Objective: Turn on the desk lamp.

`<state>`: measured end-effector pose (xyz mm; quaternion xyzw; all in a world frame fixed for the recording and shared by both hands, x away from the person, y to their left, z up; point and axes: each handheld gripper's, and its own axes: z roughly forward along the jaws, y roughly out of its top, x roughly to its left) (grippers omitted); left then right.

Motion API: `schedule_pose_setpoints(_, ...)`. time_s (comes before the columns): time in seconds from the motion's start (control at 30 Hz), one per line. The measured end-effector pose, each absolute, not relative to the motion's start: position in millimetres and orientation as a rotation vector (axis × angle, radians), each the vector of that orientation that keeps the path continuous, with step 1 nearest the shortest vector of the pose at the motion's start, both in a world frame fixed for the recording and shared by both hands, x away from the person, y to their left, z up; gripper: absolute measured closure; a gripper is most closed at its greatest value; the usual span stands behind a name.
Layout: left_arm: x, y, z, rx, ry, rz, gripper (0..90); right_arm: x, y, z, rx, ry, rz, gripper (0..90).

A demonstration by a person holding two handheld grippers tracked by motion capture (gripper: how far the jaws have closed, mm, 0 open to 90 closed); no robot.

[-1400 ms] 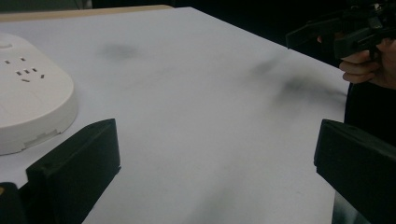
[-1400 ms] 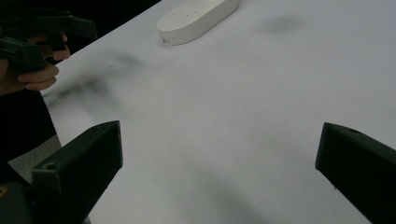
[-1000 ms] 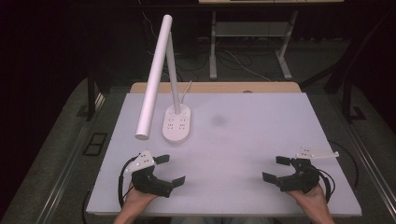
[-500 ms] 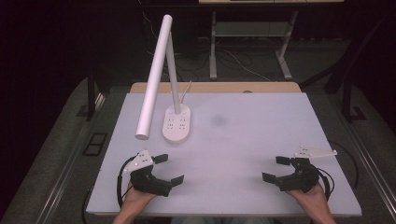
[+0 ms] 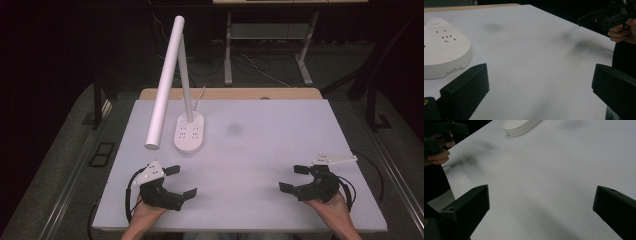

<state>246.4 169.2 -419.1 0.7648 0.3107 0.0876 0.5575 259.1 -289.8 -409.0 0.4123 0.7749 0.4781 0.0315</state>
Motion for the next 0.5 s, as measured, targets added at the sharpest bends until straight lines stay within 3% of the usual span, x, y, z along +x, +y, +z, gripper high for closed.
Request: schedule_pose_setpoints(0.5, 246.6, 169.8, -419.4, 1.799, 0.738, 0.203, 0.0, 276.6, -282.8, -394.6, 1.236, 2.438, 1.447, 0.0)
